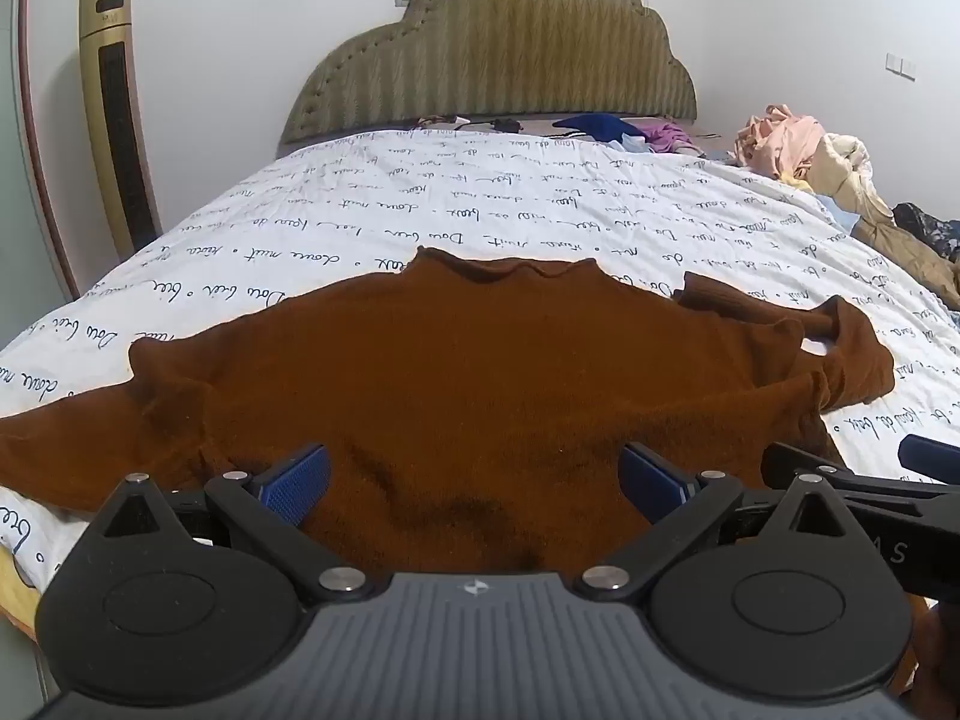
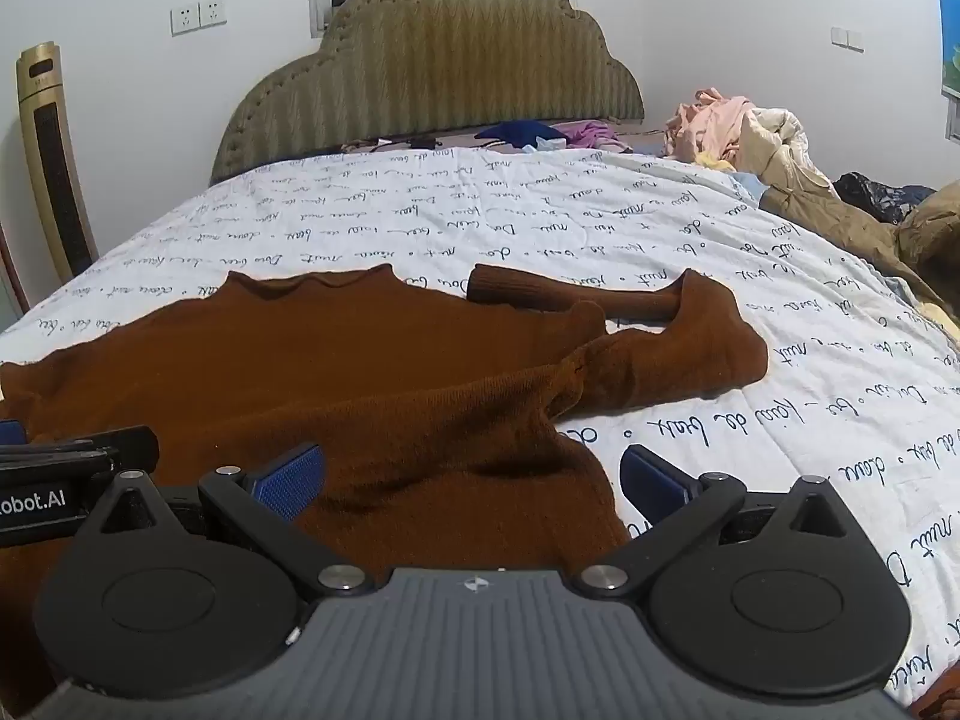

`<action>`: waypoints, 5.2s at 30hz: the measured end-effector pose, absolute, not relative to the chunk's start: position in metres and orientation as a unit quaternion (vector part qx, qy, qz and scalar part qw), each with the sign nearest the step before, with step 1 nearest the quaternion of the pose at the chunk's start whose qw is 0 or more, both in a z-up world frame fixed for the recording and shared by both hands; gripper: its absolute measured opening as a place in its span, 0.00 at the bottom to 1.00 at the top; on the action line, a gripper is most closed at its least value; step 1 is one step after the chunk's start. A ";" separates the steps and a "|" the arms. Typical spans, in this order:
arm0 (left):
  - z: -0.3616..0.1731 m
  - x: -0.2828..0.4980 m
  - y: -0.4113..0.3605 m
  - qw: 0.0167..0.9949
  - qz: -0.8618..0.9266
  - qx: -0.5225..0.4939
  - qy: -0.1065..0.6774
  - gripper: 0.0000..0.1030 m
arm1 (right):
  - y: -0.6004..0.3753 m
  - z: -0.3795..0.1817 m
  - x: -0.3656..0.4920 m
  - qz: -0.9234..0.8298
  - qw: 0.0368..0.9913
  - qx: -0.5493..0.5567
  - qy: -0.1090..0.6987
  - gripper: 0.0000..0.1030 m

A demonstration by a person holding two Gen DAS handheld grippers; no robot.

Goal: Fold small clothes

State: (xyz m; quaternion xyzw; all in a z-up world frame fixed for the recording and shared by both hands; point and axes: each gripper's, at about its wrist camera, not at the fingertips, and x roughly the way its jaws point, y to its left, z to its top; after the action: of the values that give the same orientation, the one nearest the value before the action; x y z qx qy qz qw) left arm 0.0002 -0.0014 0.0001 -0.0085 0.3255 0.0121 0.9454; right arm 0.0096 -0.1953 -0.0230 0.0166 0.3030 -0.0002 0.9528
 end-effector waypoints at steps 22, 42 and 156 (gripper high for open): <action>-0.002 0.001 -0.003 0.946 0.010 -0.006 0.325 1.00 | -0.196 -0.026 0.012 -0.002 0.950 0.014 0.313 1.00; -0.003 0.002 -0.003 0.945 0.018 -0.002 0.326 1.00 | -0.199 -0.026 0.013 -0.004 0.950 0.015 0.313 1.00; 0.015 0.139 -0.042 0.931 0.002 0.016 0.366 1.00 | -0.398 -0.040 0.223 -0.072 0.915 0.047 0.394 0.82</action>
State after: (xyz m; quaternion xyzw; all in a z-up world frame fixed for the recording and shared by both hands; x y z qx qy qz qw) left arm 0.1391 -0.0418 0.0153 0.0161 0.3656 0.0017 0.9306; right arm 0.2228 -0.3980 -0.0396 0.0469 0.3944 -0.0721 0.9149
